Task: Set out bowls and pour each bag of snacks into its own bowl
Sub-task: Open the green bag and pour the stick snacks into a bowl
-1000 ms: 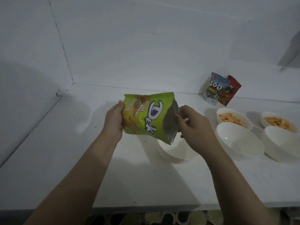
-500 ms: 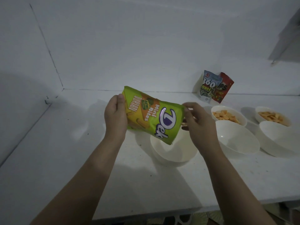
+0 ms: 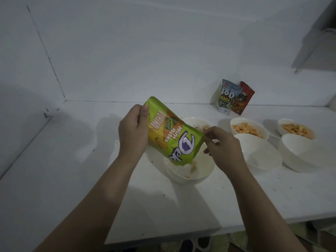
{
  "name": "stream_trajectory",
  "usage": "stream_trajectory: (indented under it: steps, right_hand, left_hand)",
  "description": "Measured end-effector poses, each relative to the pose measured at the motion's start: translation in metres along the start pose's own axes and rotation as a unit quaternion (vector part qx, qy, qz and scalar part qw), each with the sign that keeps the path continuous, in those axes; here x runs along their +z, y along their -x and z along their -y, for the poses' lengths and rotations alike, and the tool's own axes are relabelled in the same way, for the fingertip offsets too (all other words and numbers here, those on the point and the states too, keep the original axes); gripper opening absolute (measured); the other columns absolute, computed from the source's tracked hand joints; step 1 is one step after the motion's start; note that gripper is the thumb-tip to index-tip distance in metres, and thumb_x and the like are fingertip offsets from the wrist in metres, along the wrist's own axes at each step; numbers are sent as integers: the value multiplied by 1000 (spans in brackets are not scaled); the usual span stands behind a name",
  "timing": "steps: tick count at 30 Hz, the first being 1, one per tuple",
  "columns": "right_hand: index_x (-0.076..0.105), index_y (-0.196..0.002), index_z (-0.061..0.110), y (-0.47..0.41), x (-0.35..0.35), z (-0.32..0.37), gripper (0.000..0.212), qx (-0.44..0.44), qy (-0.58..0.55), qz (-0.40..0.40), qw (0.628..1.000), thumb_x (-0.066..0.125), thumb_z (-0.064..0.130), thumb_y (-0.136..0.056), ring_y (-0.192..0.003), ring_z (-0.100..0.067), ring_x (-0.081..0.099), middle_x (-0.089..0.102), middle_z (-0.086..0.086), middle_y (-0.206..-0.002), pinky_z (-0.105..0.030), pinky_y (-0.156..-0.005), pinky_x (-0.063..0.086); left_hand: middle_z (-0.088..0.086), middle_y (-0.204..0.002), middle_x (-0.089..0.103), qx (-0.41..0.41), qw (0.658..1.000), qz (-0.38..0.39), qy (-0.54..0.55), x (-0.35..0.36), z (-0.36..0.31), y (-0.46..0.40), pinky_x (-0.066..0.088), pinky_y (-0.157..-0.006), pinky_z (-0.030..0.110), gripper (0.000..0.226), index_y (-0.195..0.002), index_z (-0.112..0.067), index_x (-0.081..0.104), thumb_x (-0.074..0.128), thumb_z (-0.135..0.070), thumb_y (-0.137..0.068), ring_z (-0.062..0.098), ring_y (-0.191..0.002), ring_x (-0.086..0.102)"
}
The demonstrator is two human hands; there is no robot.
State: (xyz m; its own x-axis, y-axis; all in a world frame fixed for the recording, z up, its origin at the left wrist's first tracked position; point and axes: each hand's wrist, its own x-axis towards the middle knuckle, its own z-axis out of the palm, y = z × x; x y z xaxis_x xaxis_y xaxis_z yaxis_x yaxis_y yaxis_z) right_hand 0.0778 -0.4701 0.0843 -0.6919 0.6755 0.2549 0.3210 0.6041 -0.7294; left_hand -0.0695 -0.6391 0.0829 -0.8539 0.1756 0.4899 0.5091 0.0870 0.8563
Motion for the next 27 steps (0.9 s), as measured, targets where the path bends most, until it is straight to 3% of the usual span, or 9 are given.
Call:
stream_trajectory:
  steps: [6, 11, 15, 18, 21, 25, 27]
  right_hand:
    - [63, -99, 20, 3, 1, 1, 10, 1, -8, -14, 1000, 54, 16, -99, -58, -7, 67, 67, 11, -93, -36, -67, 59]
    - [60, -102, 21, 6, 3, 2, 10, -3, -14, -32, 999, 52, 16, -100, -58, -7, 67, 64, 12, -98, -32, -62, 57]
    - [60, -102, 22, 8, 5, 1, 10, 1, -28, -36, 999, 52, 16, -100, -60, -11, 67, 66, 11, -99, -31, -60, 53]
    - [64, -109, 22, 9, 4, 2, 15, -20, 28, 5, 999, 55, 19, -98, -82, -13, 65, 69, 7, -104, -25, -70, 46]
    - [64, -122, 26, 10, 3, 11, 25, -62, -5, 36, 997, 54, 24, -99, -100, -7, 61, 69, 11, -112, -24, -80, 48]
    - [71, -111, 27, 11, 10, 18, 23, -81, -41, 19, 996, 51, 20, -100, -90, 1, 61, 68, 18, -96, -2, -71, 43]
    - [72, -107, 26, 12, 11, 15, 23, -62, -58, -19, 996, 51, 18, -100, -83, 3, 61, 67, 18, -91, 0, -67, 41]
  left_hand:
    - [-6, -60, 46, 16, 1000, 5, -7, -1, -9, 3, 35, -54, 26, 36, -70, -20, 43, 42, -33, -104, 5, -56, 42]
    - [12, -65, 52, 27, 1000, 3, -8, -3, -12, 5, 38, -56, 38, 38, -75, -9, 48, 43, -34, -103, 9, -58, 42]
    - [12, -66, 55, 42, 999, 3, -16, -4, -14, 7, 42, -58, 42, 37, -77, -10, 50, 42, -35, -103, 20, -59, 47]
    - [6, -63, 54, 68, 997, -4, -38, -7, -14, 7, 42, -56, 41, 33, -81, -13, 53, 43, -37, -102, 17, -58, 48]
    - [-6, -60, 51, 91, 995, 6, -50, -6, -16, 7, 38, -51, 28, 24, -86, -21, 53, 45, -38, -100, 9, -55, 47]
    - [-9, -69, 55, 123, 990, 13, -68, -2, -17, 10, 41, -59, 32, 30, -89, -15, 60, 45, -40, -100, 11, -66, 50]
    - [-19, -78, 54, 133, 989, 6, -66, -3, -15, 10, 44, -70, 33, 32, -97, -17, 63, 47, -45, -97, 7, -79, 49]
